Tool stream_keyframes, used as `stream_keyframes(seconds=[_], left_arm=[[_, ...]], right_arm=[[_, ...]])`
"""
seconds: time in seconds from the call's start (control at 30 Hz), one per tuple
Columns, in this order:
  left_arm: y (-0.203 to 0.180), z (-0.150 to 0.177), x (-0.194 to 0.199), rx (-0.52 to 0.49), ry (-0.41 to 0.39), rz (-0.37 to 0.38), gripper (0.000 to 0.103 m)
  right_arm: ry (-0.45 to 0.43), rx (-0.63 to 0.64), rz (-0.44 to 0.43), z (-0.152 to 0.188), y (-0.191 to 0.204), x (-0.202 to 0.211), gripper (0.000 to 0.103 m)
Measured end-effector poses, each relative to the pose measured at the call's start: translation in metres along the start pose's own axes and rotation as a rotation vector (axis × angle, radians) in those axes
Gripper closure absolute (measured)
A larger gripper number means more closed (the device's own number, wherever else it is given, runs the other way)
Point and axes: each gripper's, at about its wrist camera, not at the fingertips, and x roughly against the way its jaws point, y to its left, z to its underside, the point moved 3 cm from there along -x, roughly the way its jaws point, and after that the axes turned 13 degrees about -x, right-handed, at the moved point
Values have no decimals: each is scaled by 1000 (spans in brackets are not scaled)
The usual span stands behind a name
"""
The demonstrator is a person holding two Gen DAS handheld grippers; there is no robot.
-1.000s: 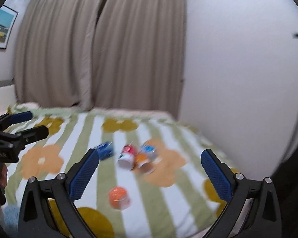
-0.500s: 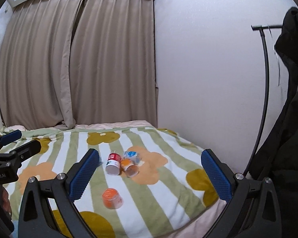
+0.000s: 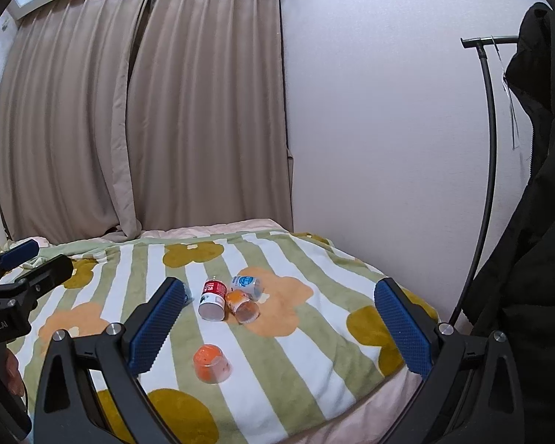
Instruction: Flip cup upside down
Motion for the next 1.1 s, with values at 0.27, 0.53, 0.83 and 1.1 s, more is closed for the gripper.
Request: stream_keyframes(seconds=[0.27, 0.53, 0.83, 1.1], left_arm=[[-3, 0, -1, -1, 0, 8, 0], [-8, -2, 0, -9, -4, 8, 0], [-9, -4, 4, -1, -12, 23, 0], [-8, -4, 3, 1, -12, 27, 0]], right_arm=[[-2, -10, 19, -2, -7, 7, 0], [-8, -3, 33, -2, -6, 8, 0], [-4, -8, 22, -1, -7, 8, 0], [-3, -6, 24, -2, -8, 7, 0]])
